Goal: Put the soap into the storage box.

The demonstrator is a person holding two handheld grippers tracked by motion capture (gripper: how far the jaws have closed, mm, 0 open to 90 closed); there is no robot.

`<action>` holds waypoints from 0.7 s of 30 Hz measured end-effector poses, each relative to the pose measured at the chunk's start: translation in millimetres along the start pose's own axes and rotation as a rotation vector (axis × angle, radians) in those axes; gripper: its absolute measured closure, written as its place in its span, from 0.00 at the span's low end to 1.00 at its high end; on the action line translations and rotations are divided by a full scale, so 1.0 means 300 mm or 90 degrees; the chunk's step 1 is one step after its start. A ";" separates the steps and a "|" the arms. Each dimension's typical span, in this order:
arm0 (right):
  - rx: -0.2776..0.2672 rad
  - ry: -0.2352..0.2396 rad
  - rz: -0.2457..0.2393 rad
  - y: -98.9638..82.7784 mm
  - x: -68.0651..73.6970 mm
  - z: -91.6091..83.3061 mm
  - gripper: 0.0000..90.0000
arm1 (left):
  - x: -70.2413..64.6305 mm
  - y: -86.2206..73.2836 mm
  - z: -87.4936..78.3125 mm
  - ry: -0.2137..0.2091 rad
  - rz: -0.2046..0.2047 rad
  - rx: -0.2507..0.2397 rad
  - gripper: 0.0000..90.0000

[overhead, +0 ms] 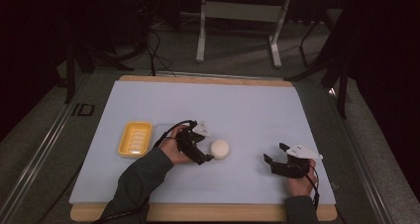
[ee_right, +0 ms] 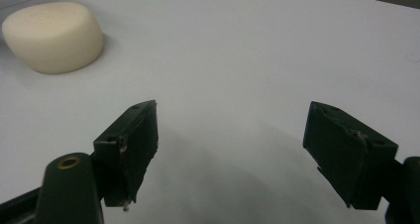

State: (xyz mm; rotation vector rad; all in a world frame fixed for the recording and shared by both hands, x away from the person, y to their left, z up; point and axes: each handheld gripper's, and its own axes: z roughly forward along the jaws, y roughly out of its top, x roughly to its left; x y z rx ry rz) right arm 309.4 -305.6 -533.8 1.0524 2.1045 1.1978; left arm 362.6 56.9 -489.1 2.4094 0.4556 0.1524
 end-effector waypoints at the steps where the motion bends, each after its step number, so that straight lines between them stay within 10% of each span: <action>1: 0.000 0.000 0.000 0.000 0.000 0.000 0.23 | 0.000 0.001 0.004 -0.002 0.000 -0.001 0.18; 21: 0.002 0.003 -0.005 0.001 0.000 0.001 0.23 | 0.006 0.021 0.048 -0.017 -0.007 0.000 0.17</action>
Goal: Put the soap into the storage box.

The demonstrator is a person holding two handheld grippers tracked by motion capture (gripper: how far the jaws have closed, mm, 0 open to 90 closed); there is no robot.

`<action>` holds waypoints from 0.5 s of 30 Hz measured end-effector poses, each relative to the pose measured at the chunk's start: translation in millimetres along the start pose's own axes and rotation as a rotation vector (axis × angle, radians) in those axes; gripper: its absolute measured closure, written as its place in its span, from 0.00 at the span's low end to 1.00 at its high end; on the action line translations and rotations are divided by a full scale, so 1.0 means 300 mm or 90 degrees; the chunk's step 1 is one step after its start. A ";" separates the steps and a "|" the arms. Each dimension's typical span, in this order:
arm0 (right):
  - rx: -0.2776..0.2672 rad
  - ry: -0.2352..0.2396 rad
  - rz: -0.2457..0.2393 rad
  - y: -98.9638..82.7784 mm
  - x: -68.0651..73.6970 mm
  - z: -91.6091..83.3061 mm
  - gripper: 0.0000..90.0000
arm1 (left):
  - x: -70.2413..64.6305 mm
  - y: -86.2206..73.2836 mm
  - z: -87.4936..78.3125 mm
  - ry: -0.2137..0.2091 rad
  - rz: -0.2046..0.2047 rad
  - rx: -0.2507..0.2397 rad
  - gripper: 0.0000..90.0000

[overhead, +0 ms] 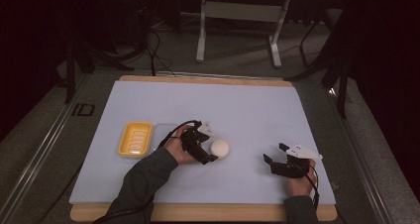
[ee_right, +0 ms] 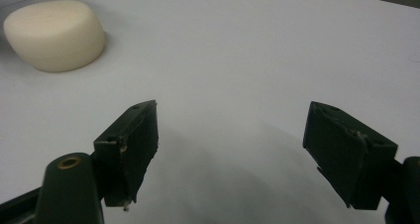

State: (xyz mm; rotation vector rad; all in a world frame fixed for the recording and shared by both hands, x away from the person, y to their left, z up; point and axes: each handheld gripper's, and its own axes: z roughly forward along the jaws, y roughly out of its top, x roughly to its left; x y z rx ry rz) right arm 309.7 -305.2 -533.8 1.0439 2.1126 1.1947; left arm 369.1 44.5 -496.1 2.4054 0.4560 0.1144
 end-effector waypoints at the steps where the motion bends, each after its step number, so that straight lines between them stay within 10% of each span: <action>1: 0.000 0.000 0.000 0.000 0.000 0.000 0.24 | 0.002 0.001 0.001 -0.001 0.002 0.001 0.17; 15: 0.000 0.001 0.002 0.000 -0.001 0.000 0.24 | 0.003 0.012 0.036 -0.012 0.006 0.011 0.15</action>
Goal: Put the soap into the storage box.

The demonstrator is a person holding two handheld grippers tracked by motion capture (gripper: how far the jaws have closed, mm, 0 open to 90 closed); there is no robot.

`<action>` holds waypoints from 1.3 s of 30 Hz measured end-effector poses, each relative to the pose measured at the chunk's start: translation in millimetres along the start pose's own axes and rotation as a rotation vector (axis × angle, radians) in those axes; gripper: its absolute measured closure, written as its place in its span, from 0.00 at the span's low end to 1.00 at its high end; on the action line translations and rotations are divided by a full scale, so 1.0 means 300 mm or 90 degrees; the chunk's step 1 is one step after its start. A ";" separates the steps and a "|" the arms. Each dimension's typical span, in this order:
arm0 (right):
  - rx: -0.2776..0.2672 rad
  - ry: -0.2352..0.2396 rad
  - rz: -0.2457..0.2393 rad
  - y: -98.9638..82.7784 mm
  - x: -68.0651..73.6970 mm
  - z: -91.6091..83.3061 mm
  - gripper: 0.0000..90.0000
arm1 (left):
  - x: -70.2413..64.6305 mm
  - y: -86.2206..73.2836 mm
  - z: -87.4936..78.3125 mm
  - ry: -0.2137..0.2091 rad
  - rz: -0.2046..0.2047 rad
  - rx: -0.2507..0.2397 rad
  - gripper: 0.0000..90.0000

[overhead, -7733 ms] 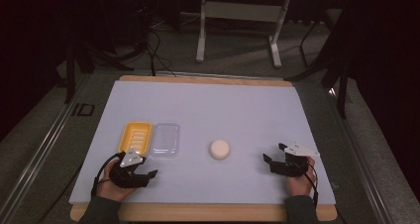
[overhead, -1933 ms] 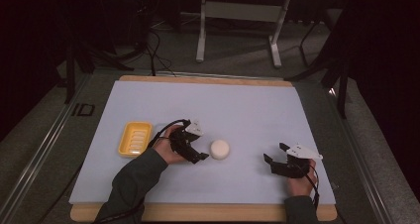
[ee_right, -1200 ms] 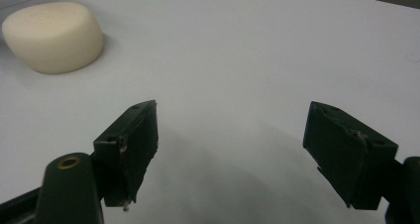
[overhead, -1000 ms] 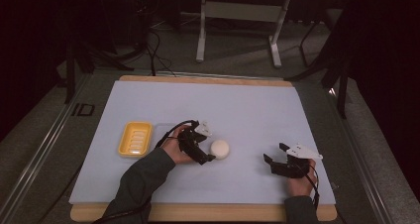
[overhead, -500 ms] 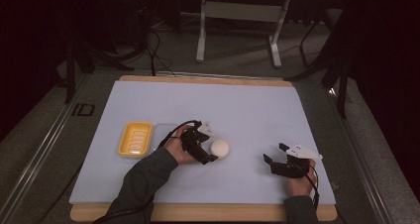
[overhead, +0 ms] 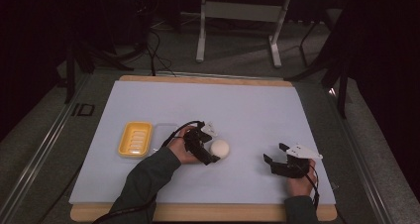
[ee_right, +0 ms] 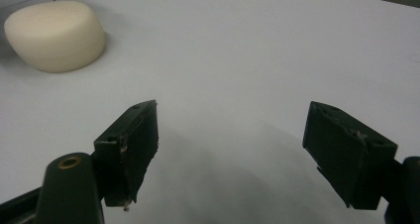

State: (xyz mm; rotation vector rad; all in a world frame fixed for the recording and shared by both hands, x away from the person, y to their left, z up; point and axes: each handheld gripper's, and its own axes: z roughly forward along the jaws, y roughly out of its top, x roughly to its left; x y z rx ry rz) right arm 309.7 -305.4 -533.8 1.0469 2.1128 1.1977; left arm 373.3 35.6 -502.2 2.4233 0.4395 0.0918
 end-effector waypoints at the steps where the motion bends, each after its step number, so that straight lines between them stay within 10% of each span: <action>1: 0.000 0.000 0.000 0.000 0.000 0.000 0.24 | 0.000 0.002 0.002 -0.001 0.000 0.002 0.15; 39: 0.000 0.000 -0.003 0.000 0.001 0.000 0.24 | 0.009 0.015 0.068 0.000 0.007 0.024 0.15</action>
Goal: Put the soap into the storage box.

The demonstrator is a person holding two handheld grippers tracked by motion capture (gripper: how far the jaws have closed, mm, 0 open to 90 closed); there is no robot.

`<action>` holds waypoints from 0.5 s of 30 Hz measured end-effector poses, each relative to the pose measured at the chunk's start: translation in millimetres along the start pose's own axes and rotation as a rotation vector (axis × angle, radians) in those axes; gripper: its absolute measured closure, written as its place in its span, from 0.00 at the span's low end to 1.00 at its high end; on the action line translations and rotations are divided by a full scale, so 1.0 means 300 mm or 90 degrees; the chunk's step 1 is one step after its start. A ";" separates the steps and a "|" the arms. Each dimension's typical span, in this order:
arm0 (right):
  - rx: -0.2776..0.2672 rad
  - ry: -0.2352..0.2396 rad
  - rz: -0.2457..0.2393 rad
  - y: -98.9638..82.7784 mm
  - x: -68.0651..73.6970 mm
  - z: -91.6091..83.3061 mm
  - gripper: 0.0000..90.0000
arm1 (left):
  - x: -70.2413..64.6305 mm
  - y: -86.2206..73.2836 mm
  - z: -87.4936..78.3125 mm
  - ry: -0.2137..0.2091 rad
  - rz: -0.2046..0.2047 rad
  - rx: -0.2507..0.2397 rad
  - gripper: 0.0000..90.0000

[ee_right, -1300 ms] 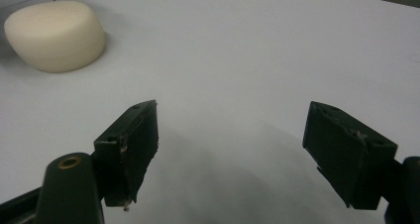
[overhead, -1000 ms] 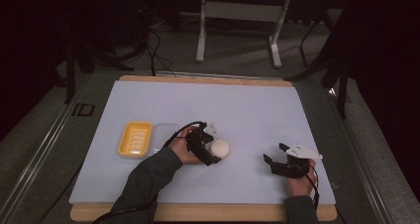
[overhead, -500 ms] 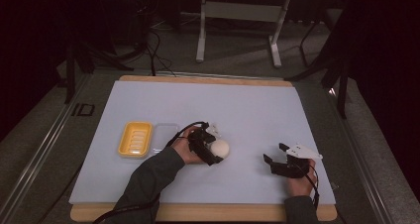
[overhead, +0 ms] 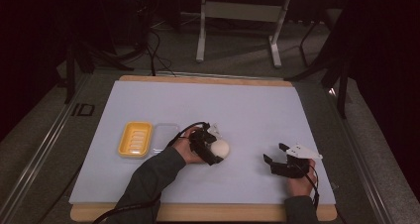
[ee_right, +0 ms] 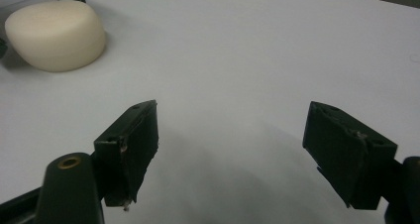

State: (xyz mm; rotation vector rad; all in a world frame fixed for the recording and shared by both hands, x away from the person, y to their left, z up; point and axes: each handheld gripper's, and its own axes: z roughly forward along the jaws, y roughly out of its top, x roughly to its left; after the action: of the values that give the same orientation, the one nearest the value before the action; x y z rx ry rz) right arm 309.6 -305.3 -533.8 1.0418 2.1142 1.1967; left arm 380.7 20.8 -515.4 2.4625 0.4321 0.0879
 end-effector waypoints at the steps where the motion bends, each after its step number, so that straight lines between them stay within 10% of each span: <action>1: 0.000 0.000 0.000 0.000 0.000 0.000 0.24 | 0.000 0.000 0.000 0.000 0.000 0.000 0.16; 15: 0.000 0.000 0.000 0.000 0.000 0.000 0.24 | -0.007 0.022 0.032 0.012 0.018 0.023 0.17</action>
State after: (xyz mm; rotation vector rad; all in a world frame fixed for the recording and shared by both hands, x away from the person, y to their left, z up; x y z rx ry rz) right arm 309.6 -305.2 -533.8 1.0415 2.1141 1.1980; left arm 382.2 9.7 -519.0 2.5051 0.4105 0.1166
